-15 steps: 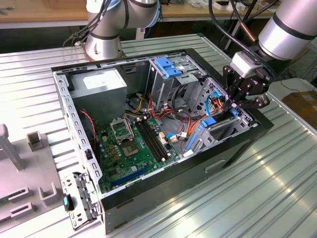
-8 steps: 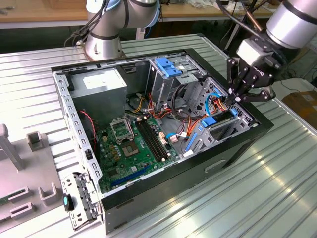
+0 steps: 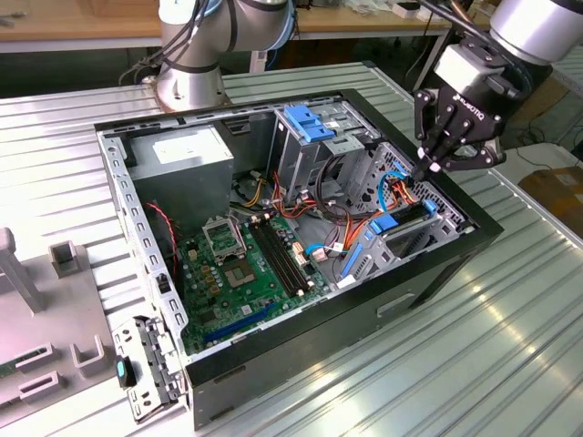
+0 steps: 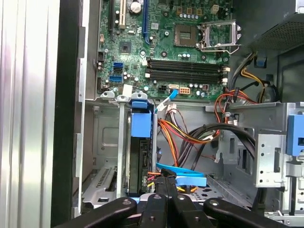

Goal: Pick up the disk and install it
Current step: 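Insert the second disk wire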

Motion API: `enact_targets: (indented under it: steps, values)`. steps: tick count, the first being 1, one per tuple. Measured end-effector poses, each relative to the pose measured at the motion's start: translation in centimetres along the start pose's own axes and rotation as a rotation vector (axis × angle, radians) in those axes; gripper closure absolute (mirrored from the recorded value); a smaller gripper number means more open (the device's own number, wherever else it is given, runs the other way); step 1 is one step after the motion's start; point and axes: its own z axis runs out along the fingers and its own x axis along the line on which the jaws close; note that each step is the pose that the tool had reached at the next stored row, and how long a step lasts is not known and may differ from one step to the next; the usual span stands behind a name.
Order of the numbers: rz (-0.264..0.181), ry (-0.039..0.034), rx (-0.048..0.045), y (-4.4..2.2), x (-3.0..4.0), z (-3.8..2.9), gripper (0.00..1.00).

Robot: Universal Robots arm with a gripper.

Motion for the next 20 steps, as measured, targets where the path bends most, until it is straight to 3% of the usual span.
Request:
enact_targets:
  steps: [1,3,5,6,7,9,10,11,15,17,20]
  values:
    - [0.000,0.0001,0.0000,0.00,0.00,0.00,0.89]
    - [0.000,0.0014,-0.0001,-0.01,-0.14,0.00,0.76]
    - [0.000,0.0042,-0.0001,-0.03,-0.90,0.06,0.76]
    - [0.000,0.0064,-0.0002,-0.04,-0.95,0.08,0.76]
    - [0.000,0.0188,-0.0007,-0.04,-0.96,0.08,0.76]
    - [0.001,0.0247,-0.0009,-0.04,-1.06,0.26,0.75]
    - [0.001,0.0302,-0.0011,-0.05,-1.14,0.44,0.69]
    - [0.001,0.0387,-0.0014,-0.05,-1.16,0.61,0.69]
    - [0.001,0.0582,-0.0021,-0.07,-1.27,1.25,0.69]
    - [0.002,0.0612,-0.0022,-0.07,-1.27,1.35,0.83]
    - [0.001,0.0610,-0.0022,-0.07,-1.27,1.38,0.84]
